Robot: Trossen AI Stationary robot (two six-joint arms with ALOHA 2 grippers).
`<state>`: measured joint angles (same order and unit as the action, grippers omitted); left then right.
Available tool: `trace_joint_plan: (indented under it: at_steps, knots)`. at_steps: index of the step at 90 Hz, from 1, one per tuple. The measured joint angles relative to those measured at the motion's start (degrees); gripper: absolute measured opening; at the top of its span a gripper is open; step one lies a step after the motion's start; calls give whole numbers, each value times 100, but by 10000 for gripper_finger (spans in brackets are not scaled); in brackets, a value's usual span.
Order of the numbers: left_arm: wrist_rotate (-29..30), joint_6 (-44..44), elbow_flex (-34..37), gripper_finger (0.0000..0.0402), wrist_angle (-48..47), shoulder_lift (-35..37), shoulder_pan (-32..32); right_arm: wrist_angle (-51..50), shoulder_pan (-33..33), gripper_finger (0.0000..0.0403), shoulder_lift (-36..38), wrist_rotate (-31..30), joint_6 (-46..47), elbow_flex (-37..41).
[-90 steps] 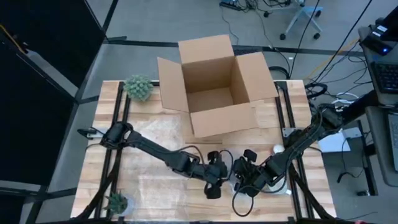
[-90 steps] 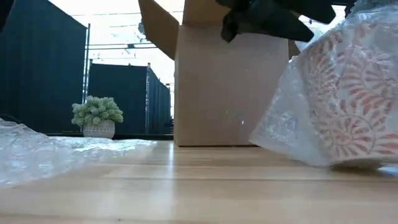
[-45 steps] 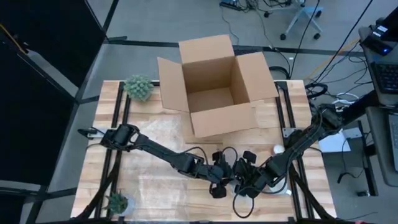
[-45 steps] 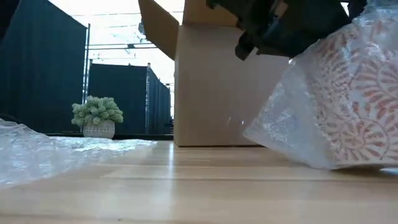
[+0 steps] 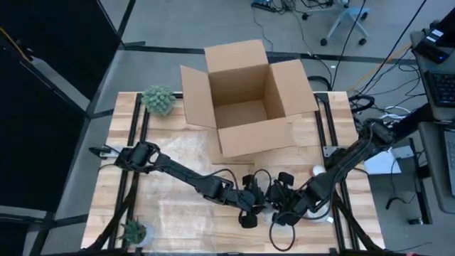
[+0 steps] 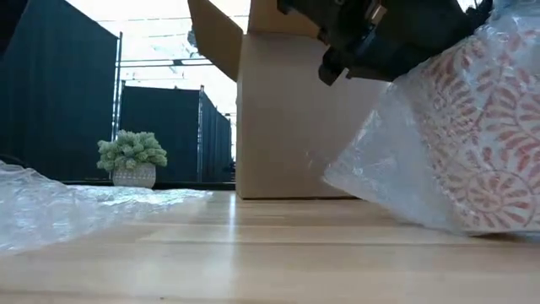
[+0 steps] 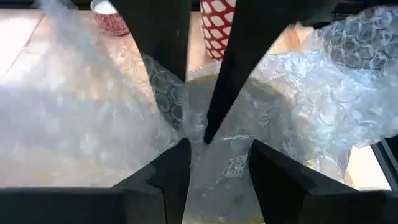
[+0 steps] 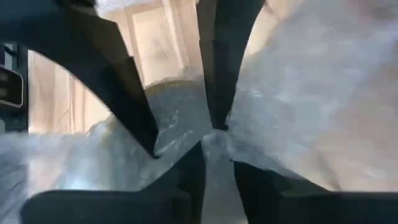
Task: Wrap mug
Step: Wrap the orange mug with bubble wrap
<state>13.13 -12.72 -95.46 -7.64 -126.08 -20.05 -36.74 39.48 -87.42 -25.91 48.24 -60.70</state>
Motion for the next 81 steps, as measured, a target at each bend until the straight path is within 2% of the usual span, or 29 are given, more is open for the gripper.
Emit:
trace_joint_plan:
  at_steps: [12,24,45,56,69,81]
  knots:
    - [-2,-1,2,146,-2,0,0,-1067,3,114,80,271,-90,-606]
    - [-15,-1,7,146,0,-2,0,-1884,161,122,92,792,57,-1158]
    - [-13,-1,11,146,0,-2,0,-1601,1162,115,68,950,1173,-1279]
    - [-11,-4,13,146,32,-2,0,-978,1709,103,-40,226,1537,-1167]
    - [-9,-5,17,146,131,-9,-5,-102,1829,78,-215,-1031,689,-1175]
    - [2,-11,16,146,143,-9,-11,-299,1412,50,-518,-1203,69,-1174]
